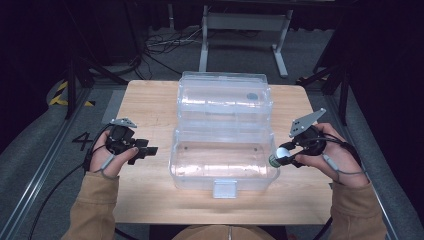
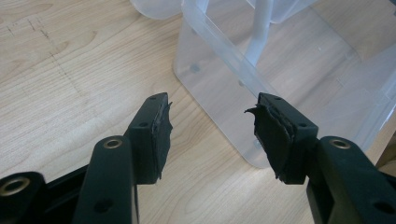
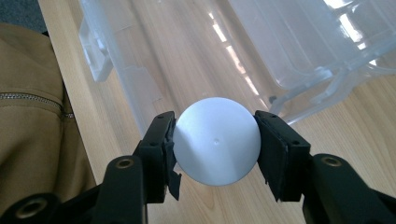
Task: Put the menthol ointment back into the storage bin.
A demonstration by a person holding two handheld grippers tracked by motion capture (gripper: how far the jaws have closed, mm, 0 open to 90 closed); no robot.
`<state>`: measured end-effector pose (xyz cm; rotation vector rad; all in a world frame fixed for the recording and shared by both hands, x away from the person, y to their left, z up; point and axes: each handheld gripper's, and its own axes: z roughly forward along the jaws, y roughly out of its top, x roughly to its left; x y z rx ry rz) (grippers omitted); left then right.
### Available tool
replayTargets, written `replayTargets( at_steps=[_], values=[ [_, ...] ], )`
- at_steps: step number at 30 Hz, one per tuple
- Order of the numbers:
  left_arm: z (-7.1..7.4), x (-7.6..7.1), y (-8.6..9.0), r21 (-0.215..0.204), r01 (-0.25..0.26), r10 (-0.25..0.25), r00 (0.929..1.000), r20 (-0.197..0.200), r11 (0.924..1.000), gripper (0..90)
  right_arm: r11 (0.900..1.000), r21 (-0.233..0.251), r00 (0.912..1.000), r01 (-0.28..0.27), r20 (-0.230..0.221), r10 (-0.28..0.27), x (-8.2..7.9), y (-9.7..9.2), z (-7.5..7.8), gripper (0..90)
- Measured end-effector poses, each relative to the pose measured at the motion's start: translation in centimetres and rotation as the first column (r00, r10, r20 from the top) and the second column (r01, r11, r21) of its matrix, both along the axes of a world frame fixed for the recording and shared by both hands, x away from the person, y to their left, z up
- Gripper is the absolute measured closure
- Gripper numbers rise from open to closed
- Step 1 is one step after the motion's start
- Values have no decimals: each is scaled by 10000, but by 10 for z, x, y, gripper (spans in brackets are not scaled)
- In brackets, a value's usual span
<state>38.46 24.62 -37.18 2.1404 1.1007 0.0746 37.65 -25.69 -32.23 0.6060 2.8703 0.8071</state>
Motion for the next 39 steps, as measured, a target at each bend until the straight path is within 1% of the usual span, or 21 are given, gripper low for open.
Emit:
replayTargets(
  at_steps=[13,14,17,18,21,24,25,28,30,31,33,39],
  values=[
    [-1,-4,2,-6,-102,102,9999,-39,9999,462,9982,-164,9982,-583,-126,581,5,14,-7,508],
    [-1,-4,3,7,-102,102,9999,-29,9999,462,9983,-147,9983,-556,-189,554,5,15,-7,508],
    [-1,-5,4,14,-106,106,9999,4,9999,462,9971,-210,9971,-733,-201,729,7,18,-9,508],
    [-1,-6,4,13,-150,150,9999,-27,9999,462,9964,-189,9964,-831,-162,828,8,20,-10,508],
    [-1,-7,4,28,-153,153,9999,-44,9999,462,9930,-217,9930,-1163,-252,1157,11,23,-13,508],
    [-2,-8,5,11,-206,206,9998,-43,9998,462,9913,-229,9913,-1294,-285,1288,12,25,-14,509],
    [-2,-9,6,23,-239,239,9997,-53,9997,462,9886,-248,9886,-1488,-272,1481,14,27,-16,508],
    [-2,-10,8,46,-267,267,9996,-32,9996,463,9863,-254,9863,-1631,-289,1624,17,29,-18,508],
    [-2,-11,8,43,-278,278,9996,-22,9996,462,9866,-216,9865,-1619,-304,1612,18,30,-19,508],
    [-2,-12,10,30,-328,328,9995,-42,9995,462,9848,-156,9847,-1728,-245,1724,20,33,-21,508],
    [-2,-13,10,12,-369,369,9993,-45,9993,462,9842,-110,9840,-1768,-225,1765,21,34,-22,508],
    [-2,-13,10,40,-356,356,9994,-24,9994,461,9774,-24,9771,-2116,-251,2114,25,41,-29,508]
  ],
)
